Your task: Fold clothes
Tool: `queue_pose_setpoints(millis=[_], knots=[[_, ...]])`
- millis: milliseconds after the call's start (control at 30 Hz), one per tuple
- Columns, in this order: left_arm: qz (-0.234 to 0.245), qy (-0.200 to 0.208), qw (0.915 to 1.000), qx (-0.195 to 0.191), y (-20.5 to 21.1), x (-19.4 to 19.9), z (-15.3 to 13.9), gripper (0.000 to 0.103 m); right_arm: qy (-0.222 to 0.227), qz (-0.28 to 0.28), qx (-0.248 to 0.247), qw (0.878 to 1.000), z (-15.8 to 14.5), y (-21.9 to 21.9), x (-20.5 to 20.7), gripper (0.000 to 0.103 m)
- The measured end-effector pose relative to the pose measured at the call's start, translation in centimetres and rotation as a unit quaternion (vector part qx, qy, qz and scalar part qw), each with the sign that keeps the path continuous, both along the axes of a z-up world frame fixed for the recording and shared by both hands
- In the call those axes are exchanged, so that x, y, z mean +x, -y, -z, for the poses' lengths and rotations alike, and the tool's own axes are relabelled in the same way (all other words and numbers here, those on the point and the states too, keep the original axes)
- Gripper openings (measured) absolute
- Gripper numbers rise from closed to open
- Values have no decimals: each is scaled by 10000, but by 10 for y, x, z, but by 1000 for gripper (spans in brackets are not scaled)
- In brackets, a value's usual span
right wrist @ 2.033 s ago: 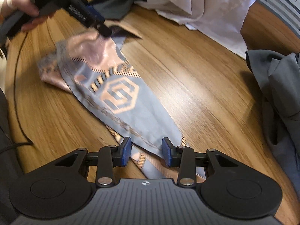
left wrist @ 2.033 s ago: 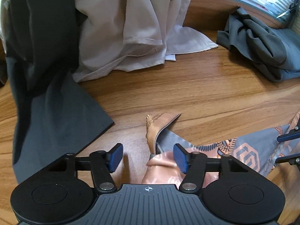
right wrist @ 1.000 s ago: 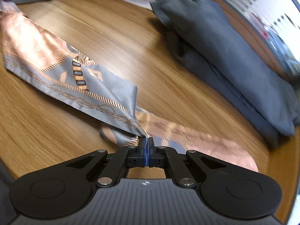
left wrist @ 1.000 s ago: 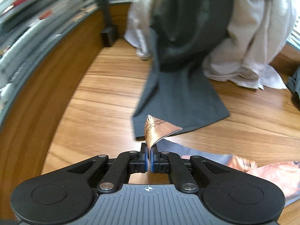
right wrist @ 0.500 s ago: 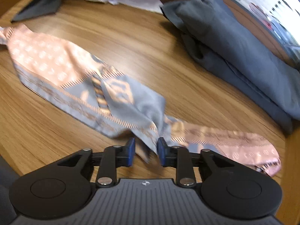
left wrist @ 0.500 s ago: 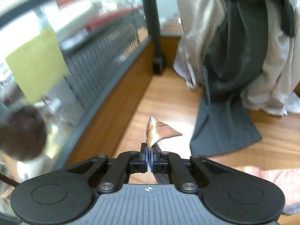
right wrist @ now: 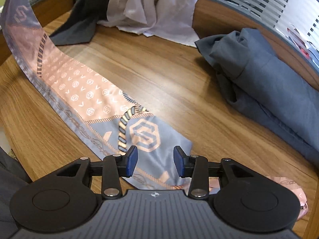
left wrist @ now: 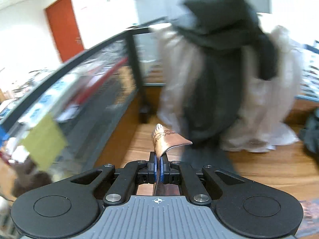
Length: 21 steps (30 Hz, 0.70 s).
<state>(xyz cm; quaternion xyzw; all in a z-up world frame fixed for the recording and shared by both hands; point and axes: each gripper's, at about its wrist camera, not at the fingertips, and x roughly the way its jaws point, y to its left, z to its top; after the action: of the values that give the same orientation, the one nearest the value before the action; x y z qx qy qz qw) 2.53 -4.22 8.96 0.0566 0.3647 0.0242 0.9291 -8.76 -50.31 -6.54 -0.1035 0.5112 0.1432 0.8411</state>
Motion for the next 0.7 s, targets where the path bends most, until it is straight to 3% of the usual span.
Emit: queue_pose_setpoints(millis=[167, 433, 567, 700], knots=[[638, -214, 9976, -135, 83, -9, 23, 6, 32, 22, 101, 9999, -3, 28, -2, 45], [1239, -683, 9885, -528, 184, -26, 79, 6, 25, 47, 232, 9997, -1, 64, -11, 45], [1374, -963, 9842, -559, 214, -37, 108, 7, -8, 46, 322, 9995, 4, 72, -13, 45], [1281, -1127, 9828, -708, 220, -45, 126, 7, -78, 33, 485, 9988, 7, 71, -9, 45]])
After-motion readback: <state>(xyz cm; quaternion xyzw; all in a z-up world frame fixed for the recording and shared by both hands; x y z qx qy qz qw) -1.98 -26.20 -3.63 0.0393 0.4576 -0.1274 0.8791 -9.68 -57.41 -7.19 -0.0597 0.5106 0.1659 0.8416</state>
